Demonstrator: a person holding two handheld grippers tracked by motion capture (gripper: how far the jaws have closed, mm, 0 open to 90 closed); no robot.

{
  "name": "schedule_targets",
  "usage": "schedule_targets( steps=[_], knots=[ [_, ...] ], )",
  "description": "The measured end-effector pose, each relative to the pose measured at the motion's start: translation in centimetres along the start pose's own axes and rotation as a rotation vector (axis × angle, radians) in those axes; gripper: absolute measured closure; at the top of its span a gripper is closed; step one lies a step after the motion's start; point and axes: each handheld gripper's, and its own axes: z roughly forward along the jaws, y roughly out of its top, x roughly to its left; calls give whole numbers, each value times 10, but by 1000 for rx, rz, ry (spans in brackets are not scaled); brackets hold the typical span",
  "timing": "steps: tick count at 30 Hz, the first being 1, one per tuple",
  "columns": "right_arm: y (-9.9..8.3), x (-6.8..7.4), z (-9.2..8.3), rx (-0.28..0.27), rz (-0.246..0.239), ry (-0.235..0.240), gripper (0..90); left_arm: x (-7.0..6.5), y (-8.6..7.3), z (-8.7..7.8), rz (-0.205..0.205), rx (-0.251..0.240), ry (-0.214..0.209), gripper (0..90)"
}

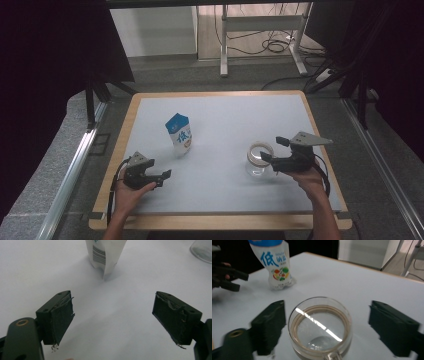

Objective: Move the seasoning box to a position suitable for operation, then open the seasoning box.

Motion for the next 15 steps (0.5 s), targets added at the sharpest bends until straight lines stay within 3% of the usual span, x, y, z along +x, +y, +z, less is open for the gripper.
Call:
schedule_targets(
  steps=[4,6,7,15],
  knots=[
    [-4,-5,-15,-41,33,-34,475,-4,1,-1,11,-5,-2,170],
    [-6,-5,-19,-38,33,-74,591,-6,1,-2,13,-4,-2,172],
    [-8,-5,-21,-31,25,-101,692,-7,2,-1,16,-3,-2,176],
    [-15,-5,-25,-4,10,-112,894,-12,2,3,22,9,-4,191]
  ],
)
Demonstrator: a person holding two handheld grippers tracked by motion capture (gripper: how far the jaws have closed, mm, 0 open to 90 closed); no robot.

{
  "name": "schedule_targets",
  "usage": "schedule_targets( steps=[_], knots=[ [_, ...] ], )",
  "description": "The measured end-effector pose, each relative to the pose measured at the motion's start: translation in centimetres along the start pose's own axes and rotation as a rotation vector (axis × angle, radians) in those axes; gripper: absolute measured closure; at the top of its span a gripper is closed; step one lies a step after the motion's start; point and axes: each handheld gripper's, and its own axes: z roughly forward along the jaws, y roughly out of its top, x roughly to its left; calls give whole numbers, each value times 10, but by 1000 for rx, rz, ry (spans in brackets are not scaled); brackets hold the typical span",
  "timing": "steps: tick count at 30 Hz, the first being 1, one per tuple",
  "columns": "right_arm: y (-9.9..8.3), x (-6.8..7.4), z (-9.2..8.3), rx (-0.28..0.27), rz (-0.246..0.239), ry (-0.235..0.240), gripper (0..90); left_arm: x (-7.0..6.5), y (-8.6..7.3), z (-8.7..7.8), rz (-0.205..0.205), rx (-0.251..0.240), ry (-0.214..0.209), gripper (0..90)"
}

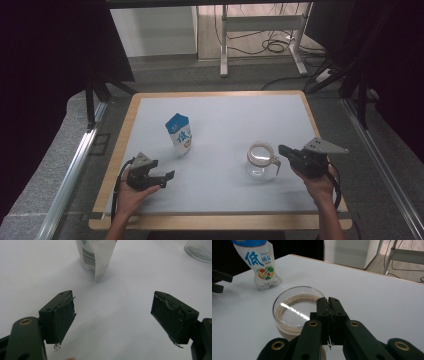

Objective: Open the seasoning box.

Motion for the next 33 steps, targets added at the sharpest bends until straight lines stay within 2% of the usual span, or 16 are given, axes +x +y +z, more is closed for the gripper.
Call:
schedule_targets(
  steps=[7,19,23,28,31,33],
  knots=[
    [-3,4,1,24,-9,2,897,-6,0,-1,20,-15,11,210],
    [-9,8,1,51,-13,6,897,-10,0,2,17,-8,-1,228],
    [-11,8,0,42,-3,13,897,-10,0,2,7,-17,-2,248],
    [-12,8,-1,37,0,12,897,-12,0,2,-8,-33,-27,312],
    [-13,8,-2,31,5,14,897,-15,1,2,-2,-36,-38,353],
    [-14,8,-2,29,4,17,896,-21,2,4,27,-31,-18,394]
  ],
)
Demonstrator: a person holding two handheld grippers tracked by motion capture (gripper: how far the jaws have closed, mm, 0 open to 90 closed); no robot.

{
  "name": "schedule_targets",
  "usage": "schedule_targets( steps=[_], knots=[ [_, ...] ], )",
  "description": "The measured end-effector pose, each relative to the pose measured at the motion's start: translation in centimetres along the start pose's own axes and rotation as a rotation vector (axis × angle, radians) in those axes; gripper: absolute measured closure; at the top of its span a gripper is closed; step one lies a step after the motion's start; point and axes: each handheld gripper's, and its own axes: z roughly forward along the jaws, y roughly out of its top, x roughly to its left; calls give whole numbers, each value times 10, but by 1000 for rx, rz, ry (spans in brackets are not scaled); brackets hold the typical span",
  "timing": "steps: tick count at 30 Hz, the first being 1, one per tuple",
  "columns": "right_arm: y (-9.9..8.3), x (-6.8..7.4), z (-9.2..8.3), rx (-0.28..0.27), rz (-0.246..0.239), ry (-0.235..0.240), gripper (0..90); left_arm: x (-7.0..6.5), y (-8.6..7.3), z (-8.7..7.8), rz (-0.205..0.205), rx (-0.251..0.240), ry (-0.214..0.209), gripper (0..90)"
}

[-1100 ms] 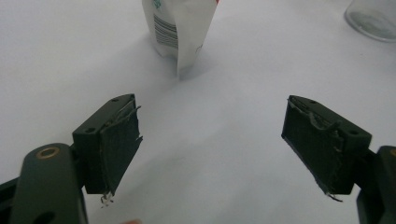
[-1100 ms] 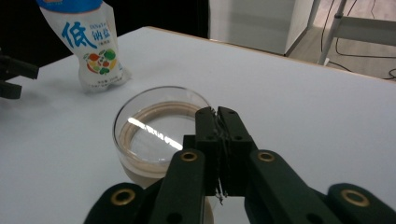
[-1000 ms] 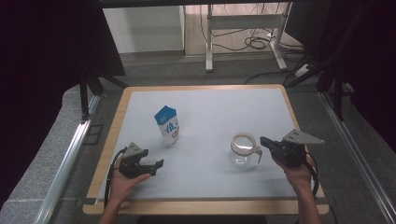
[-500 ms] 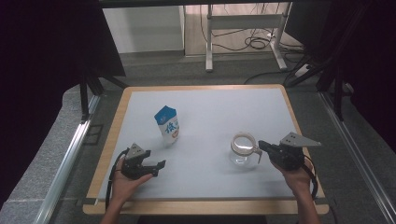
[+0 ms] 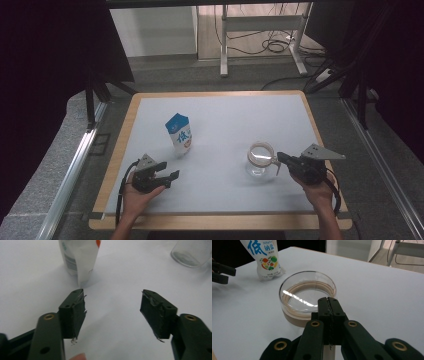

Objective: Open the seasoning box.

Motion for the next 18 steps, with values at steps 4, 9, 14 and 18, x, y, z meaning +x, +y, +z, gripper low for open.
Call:
schedule_targets(
  steps=[4,9,14,18],
  knots=[
    [-1,0,-2,-3,4,1,896,-11,5,3,38,7,-28,532],
    [-1,1,-1,-7,-8,-3,897,-23,11,11,62,20,-99,632],
    [-1,1,-1,-4,-3,2,897,-26,15,16,48,8,-140,674],
    [0,1,-1,5,-6,-10,897,-31,19,20,60,8,-149,690]
  ],
)
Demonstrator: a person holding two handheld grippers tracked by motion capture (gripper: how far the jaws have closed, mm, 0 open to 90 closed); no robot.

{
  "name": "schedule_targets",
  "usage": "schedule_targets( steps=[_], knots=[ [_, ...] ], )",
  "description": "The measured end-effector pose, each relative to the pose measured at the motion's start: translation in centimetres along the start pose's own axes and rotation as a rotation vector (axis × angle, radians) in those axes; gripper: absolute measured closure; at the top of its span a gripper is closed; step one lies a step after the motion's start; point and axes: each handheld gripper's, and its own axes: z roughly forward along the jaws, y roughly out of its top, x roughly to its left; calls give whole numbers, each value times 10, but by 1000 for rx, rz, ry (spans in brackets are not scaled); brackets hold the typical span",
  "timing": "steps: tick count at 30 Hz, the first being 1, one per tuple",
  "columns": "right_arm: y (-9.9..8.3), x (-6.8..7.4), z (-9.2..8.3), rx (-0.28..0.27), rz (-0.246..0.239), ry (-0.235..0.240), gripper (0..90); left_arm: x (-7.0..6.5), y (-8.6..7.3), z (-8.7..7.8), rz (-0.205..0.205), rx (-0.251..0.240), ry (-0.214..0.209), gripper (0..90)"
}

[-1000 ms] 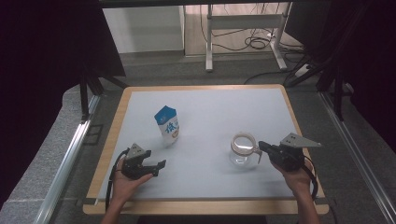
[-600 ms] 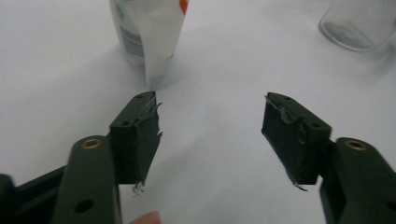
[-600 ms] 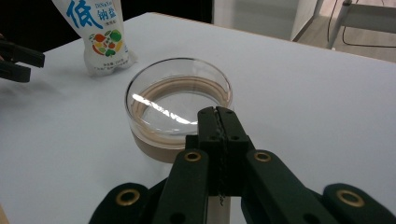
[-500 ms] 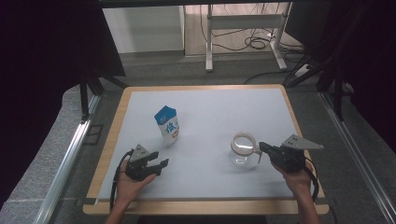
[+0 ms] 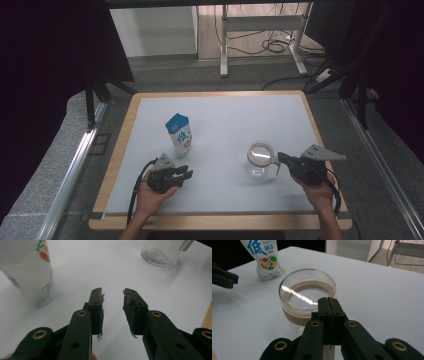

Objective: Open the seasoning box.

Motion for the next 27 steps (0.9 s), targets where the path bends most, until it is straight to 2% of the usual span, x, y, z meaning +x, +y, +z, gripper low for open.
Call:
schedule_targets(
  steps=[5,9,13,16,21,27],
  knots=[
    [0,-1,2,7,-1,-2,897,-11,18,10,29,-25,-21,707],
    [1,-1,3,5,-1,3,897,-22,42,23,63,-52,-57,785],
    [1,-2,3,4,-1,7,897,-30,59,39,78,-41,-97,843],
    [1,-2,3,5,2,11,897,-34,68,49,71,-33,-133,871],
    [1,-2,3,7,-4,8,897,-41,79,58,77,-40,-155,885],
    [1,-2,2,8,-2,7,897,-42,86,65,67,-44,-173,900]
  ],
)
